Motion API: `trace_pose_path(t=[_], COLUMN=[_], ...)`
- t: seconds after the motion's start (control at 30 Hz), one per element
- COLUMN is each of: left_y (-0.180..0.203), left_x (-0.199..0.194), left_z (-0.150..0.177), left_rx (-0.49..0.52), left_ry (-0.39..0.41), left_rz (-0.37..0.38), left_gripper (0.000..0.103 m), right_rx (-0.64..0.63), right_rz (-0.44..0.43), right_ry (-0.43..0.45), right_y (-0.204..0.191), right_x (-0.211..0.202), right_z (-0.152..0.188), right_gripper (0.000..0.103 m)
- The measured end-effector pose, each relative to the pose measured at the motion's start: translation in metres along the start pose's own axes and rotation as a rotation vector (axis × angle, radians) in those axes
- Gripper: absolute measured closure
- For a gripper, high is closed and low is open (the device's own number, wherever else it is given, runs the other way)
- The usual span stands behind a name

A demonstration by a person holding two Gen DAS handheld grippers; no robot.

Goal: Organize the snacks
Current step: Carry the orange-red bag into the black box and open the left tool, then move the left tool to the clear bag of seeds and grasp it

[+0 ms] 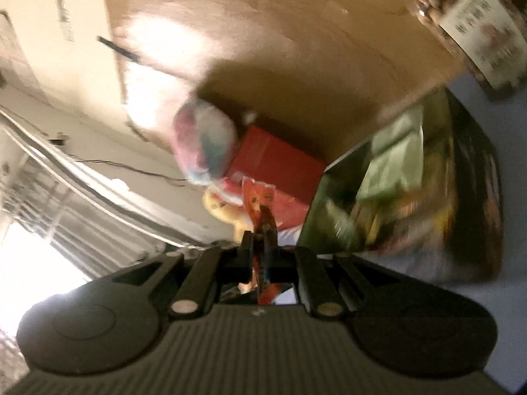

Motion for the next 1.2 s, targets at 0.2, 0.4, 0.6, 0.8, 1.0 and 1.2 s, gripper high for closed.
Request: trace_pose_path(t=[0.2, 0.4, 0.6, 0.8, 1.0, 1.2], left_y=[-0.01, -0.004, -0.004, -0.05, -0.081, -0.09], left_x=[0.014, 0.013, -0.033, -0.078, -0.091, -0.09], left_z=[-0.016, -0.016, -0.004, 0.056, 0.108, 0.12], left_rx=[0.015, 0.077, 0.095, 0.001, -0.138, -0.171], left_ry=[0.048, 0.075, 0.136, 0.088, 0.027, 0.044], left_rz=[-0.074, -0.132, -0.141, -0.226, -0.213, -0.198], left_gripper=[0.023, 0.019, 0.019, 0.019, 0.021, 0.024], right_rx=[-0.044, -0.403, -0.568, -0.51, -0.318, -0.156], right_rz=[0.09, 0.416, 0.44, 0.267, 0.332, 0.254], right_ry=[-0.029, -0.007, 0.094, -0.123, -0.281, -0.297], right_y=[0.029, 0.024, -0.007, -0.012, 0.043, 0.05], right_x=[0.028, 0.03, -0.006, -0.008, 0.02, 0.027], right_z=[-0.01, -0.001, 0.031, 0.108, 0.125, 0.138], right_gripper=[0.094, 0.075, 0.074, 0.064, 0.065, 0.071])
Point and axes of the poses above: each gripper's, at about its wrist camera, not at the fingertips, and x roughly the way its jaws point, y to its right, z to its underside, the point moved 8 cm from there along x, roughly the way its jaws point, and after that the axes turned 9 degrees about -z, right-handed, at the moved point
